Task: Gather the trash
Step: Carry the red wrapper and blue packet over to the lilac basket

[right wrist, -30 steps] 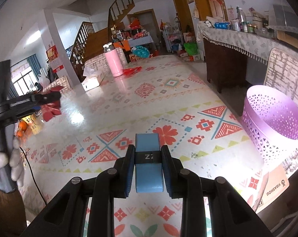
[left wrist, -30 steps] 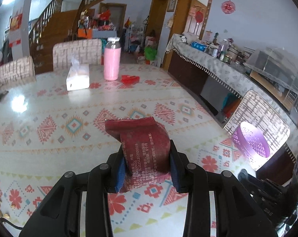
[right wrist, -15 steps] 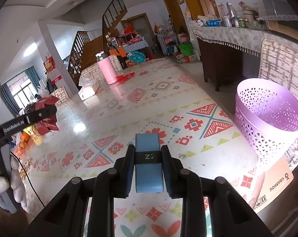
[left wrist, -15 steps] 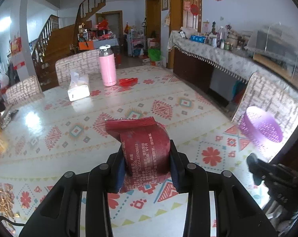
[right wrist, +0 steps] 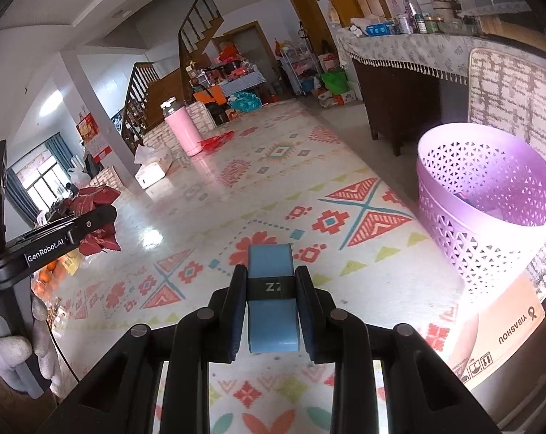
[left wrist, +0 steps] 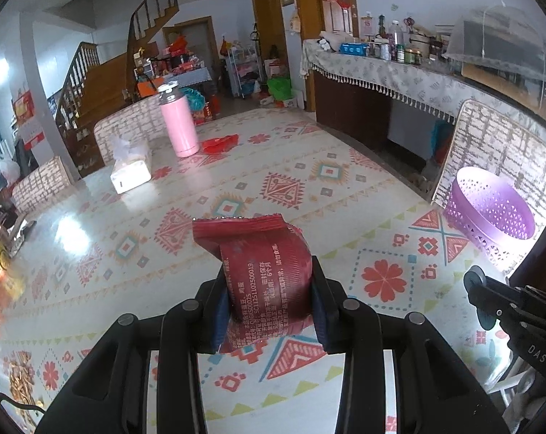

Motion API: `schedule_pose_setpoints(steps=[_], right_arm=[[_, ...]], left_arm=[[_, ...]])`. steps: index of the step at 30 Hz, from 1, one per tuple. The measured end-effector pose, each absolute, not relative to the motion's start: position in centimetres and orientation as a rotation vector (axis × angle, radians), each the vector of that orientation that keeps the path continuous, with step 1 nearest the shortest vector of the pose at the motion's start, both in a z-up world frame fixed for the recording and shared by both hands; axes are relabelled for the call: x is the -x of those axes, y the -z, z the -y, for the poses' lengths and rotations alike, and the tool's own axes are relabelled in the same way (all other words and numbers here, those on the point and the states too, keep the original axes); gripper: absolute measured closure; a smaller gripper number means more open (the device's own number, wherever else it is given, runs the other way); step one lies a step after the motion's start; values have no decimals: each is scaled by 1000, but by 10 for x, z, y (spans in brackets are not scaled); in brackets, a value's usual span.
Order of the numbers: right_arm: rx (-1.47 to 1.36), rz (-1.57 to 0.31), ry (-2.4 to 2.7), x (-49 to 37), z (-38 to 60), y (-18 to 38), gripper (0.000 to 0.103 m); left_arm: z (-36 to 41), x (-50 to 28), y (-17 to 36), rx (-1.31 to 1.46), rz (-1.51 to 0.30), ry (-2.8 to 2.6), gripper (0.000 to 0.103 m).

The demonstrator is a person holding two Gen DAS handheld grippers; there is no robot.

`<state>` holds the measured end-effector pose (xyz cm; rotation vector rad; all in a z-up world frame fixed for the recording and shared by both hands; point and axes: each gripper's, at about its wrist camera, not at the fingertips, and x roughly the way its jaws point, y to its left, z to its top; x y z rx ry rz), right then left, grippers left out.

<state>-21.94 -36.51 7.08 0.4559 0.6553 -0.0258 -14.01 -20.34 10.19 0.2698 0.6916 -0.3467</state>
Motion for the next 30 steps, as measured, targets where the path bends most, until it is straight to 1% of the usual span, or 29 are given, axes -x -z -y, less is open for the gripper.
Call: schedule_pose_setpoints(steps=[20, 30], right_arm=[[-547, -621, 85, 245, 423, -66, 74], [-558, -607, 116, 252, 446, -72, 74]], left_arm=[[268, 143, -95, -352, -706, 417, 66], [301, 141, -98, -349, -725, 495, 66]])
